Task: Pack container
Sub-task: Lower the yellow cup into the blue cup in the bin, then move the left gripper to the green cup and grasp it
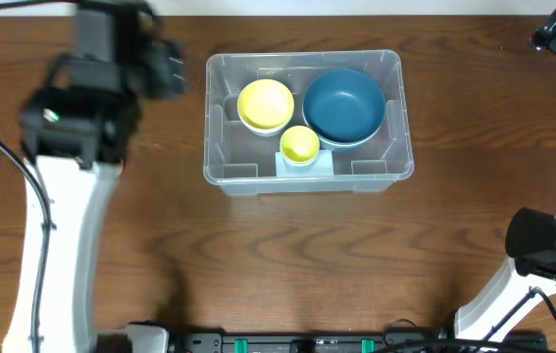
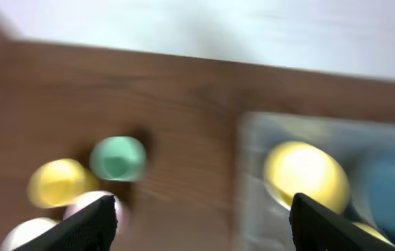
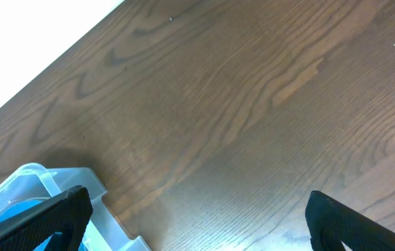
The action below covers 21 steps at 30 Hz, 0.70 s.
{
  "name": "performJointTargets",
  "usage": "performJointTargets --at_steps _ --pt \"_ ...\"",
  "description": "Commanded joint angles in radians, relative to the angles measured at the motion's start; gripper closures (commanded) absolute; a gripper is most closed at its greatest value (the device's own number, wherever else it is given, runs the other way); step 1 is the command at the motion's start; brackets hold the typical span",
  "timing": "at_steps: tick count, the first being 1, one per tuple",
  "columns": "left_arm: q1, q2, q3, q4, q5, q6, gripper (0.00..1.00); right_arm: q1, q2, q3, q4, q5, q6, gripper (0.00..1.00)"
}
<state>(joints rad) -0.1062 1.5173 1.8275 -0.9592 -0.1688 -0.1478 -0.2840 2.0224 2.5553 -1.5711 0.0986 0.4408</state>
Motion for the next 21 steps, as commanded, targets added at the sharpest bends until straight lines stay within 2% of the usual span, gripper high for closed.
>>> performJointTargets --at_steps 1,4,7,19,21 --pt "0.118 0.126 -0.024 0.028 0.020 -0.014 0.20 -0.004 0.011 0.006 0.000 0.002 0.015 0.01" --pt "0.187 0.215 -0.024 0.055 0.091 -0.014 0.20 -0.004 0.011 0.006 0.000 0.002 0.015 0.01" --pt "0.213 0.306 -0.024 0.068 0.094 -0.010 0.20 -0.004 0.011 0.006 0.000 0.002 0.015 0.01" --pt "0.230 0.585 -0.024 0.101 0.093 0.024 0.21 -0.004 0.011 0.006 0.000 0.002 0.015 0.01" --pt "0.234 0.622 -0.024 0.109 0.093 0.024 0.25 -0.004 0.011 0.006 0.000 0.002 0.015 0.01"
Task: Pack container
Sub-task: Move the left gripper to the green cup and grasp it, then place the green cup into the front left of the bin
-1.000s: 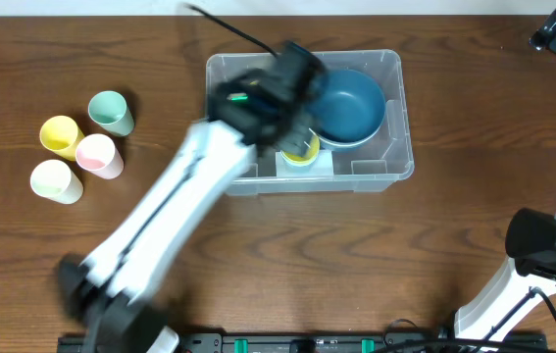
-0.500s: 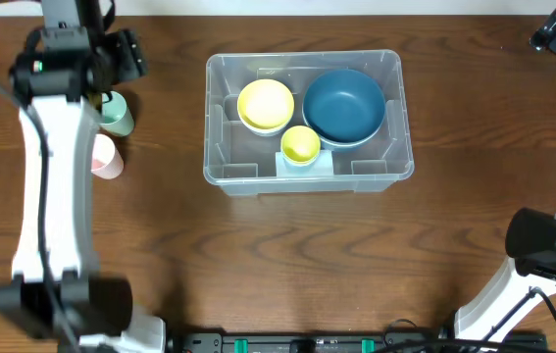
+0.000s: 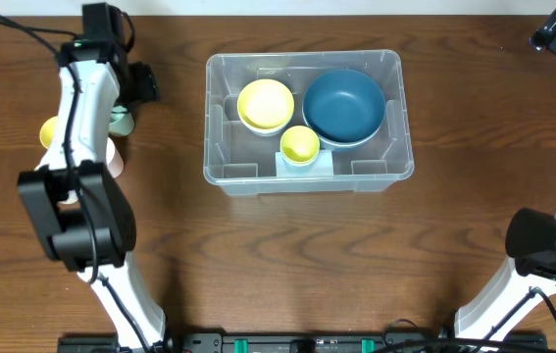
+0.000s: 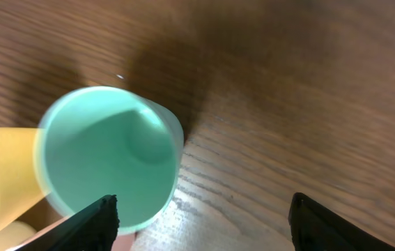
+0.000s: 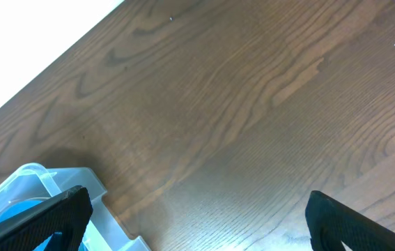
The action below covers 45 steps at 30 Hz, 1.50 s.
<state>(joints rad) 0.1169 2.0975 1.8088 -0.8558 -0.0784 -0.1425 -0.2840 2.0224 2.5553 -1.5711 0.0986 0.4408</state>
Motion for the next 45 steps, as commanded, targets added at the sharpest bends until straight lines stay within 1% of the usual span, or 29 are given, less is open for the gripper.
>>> performJointTargets --at_steps 1,2,4,5,8,9,12,15,19,24,28,31,34,37,40,45 --pt "0.013 0.057 -0.005 0.006 0.003 0.018 0.26 -0.004 0.011 0.006 0.000 0.002 0.015 0.01" --pt "0.016 0.073 -0.005 0.009 0.003 0.018 0.27 -0.004 0.011 0.006 0.000 0.002 0.015 0.01" --pt "0.022 0.096 -0.005 0.010 0.003 0.018 0.33 -0.004 0.011 0.006 0.000 0.002 0.015 0.01" --pt "0.026 0.107 -0.005 0.010 0.003 0.018 0.41 -0.004 0.011 0.006 0.000 0.002 0.015 0.01" --pt "0.037 0.119 -0.005 0.009 0.003 0.018 0.71 -0.004 0.011 0.006 0.000 0.002 0.014 0.01" --pt "0.039 0.118 -0.005 0.009 0.003 0.016 0.76 -0.004 0.011 0.006 0.000 0.002 0.015 0.01" --pt "0.038 0.100 -0.001 0.005 0.005 0.009 0.81 -0.004 0.011 0.006 0.000 0.002 0.015 0.01" --pt "0.028 0.071 0.014 -0.010 0.025 0.003 0.93 -0.004 0.011 0.006 0.000 0.002 0.015 0.01" --pt "-0.002 -0.025 0.035 -0.027 0.049 -0.041 0.94 -0.004 0.011 0.006 0.000 0.002 0.015 0.01" --pt "-0.092 -0.227 0.035 -0.040 0.066 -0.055 0.94 -0.004 0.011 0.006 0.000 0.002 0.015 0.01" --pt "-0.220 -0.383 0.035 -0.097 0.121 -0.055 0.94 -0.004 0.011 0.006 0.000 0.002 0.015 0.01" --pt "-0.335 -0.444 0.035 -0.171 0.121 -0.054 0.94 -0.004 0.011 0.006 0.000 0.002 0.015 0.01" --pt "-0.443 -0.454 0.034 -0.260 0.121 -0.053 0.94 -0.004 0.011 0.006 0.000 0.002 0.015 0.01" --pt "-0.515 -0.443 0.008 -0.313 0.120 -0.050 0.94 -0.004 0.011 0.006 0.000 0.002 0.015 0.01" --pt "-0.552 -0.427 -0.034 -0.337 0.120 -0.051 0.94 -0.004 0.011 0.006 0.000 0.002 0.015 0.01" --pt "-0.560 -0.389 -0.104 -0.338 0.122 -0.055 0.94 -0.004 0.011 0.006 0.000 0.002 0.015 0.01"
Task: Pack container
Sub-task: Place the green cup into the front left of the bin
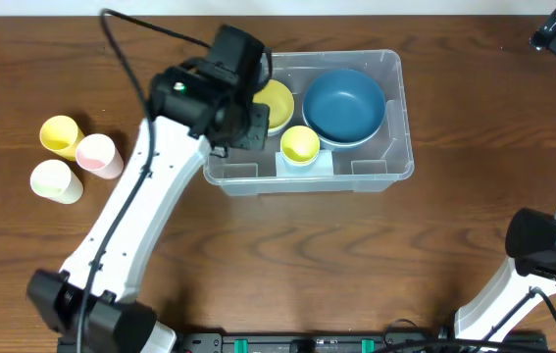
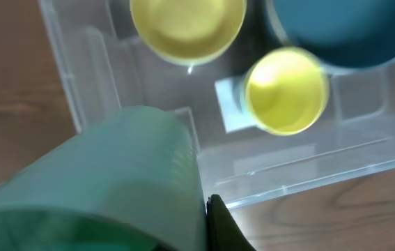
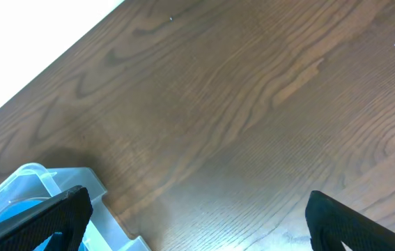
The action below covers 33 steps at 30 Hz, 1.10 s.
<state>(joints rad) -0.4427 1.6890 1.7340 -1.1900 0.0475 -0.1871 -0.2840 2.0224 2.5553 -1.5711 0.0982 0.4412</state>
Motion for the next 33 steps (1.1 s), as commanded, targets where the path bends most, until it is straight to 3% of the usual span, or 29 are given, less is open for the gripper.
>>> performJointTargets --at_steps 1,21,22,26,29,33 --pt "0.000 0.029 -0.039 -0.005 -0.001 -0.010 0.94 -0.004 0.011 0.006 0.000 0.003 0.014 0.01" --pt "-0.021 0.215 -0.259 0.164 0.031 -0.005 0.94 -0.004 0.011 0.006 0.000 0.003 0.014 0.01" --pt "-0.021 0.220 -0.259 0.172 0.031 -0.005 0.92 -0.004 0.011 0.006 0.000 0.003 0.014 0.01" --pt "-0.021 0.224 -0.259 0.204 0.031 -0.005 0.49 -0.004 0.011 0.006 0.000 0.003 0.014 0.01" --pt "-0.019 0.224 -0.258 0.234 0.030 0.004 0.41 -0.004 0.011 0.006 0.000 0.003 0.014 0.01" --pt "0.002 0.223 -0.209 0.235 -0.015 0.011 0.40 -0.004 0.011 0.006 0.000 0.003 0.014 0.01"
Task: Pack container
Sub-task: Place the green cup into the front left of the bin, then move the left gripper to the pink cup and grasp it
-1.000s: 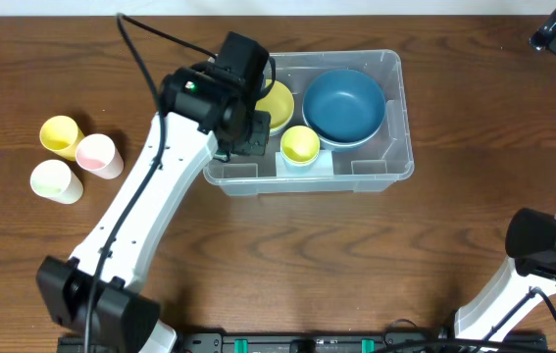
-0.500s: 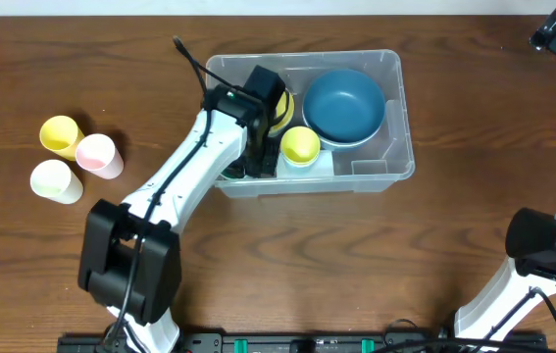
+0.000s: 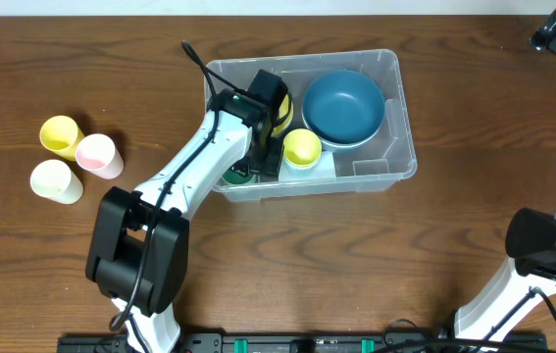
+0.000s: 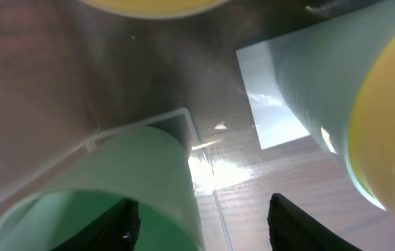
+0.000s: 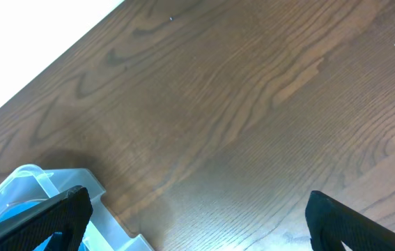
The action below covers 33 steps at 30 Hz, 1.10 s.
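Note:
A clear plastic container (image 3: pixel 395 167) holds a blue bowl (image 3: pixel 344 103), a yellow bowl (image 3: pixel 282 110) and a yellow cup (image 3: pixel 300 147) nested in a pale blue one. A green cup (image 3: pixel 238 177) stands upright in the container's front-left corner. My left gripper (image 3: pixel 258 157) is down in the container at that cup. In the left wrist view it (image 4: pixel 204 226) is open. One finger is at the green cup's (image 4: pixel 99 195) mouth and the other is outside it. My right gripper (image 5: pixel 197 223) is open, high at the table's far right corner.
Three loose cups lie on the table's left side: yellow (image 3: pixel 59 134), pink (image 3: pixel 96 154) and cream (image 3: pixel 52 180). My left arm crosses the container's left wall and hides part of the yellow bowl. The container's corner (image 5: pixel 58 188) shows in the right wrist view.
My left gripper held the green cup above the container's front left. Now the cup rests in that corner, the gripper is lower and its fingers are apart. The right arm has not moved.
My left gripper was open over the table's left side, with the green cup beside the other loose cups. Then it hung open right over the green cup. Later it was shut on the cup above the container. Now the cup stands inside and the gripper is open.

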{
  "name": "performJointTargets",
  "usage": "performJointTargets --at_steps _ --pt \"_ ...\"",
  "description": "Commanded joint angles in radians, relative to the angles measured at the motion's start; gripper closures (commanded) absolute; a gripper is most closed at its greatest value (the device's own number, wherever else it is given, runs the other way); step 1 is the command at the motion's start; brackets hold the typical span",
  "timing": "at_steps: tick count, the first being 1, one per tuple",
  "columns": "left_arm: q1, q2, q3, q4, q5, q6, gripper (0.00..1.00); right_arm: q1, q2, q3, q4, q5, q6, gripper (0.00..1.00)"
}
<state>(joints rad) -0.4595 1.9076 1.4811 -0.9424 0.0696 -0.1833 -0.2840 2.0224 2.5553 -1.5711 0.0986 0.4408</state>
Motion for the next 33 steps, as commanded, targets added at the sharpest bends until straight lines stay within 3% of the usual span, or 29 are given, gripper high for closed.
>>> performJointTargets --at_steps 1,9,13,16,24,33 --pt "0.026 0.003 0.069 -0.024 -0.038 0.013 0.40 -0.004 0.011 0.006 0.000 0.002 0.015 0.01" --pt "0.085 -0.044 0.439 -0.240 -0.054 0.070 0.39 -0.004 0.011 0.006 0.000 0.002 0.015 0.01" --pt "0.102 -0.098 0.581 -0.338 -0.190 0.070 0.39 -0.004 0.011 0.006 0.000 0.002 0.015 0.01" --pt "0.157 -0.149 0.586 -0.356 -0.285 0.037 0.34 -0.004 0.011 0.006 0.000 0.002 0.015 0.01" --pt "0.472 -0.084 0.525 -0.358 -0.277 -0.154 0.34 -0.004 0.011 0.006 0.000 0.002 0.015 0.01" --pt "0.638 0.153 0.457 -0.338 -0.194 -0.155 0.34 -0.003 0.011 0.006 0.000 0.002 0.015 0.01"
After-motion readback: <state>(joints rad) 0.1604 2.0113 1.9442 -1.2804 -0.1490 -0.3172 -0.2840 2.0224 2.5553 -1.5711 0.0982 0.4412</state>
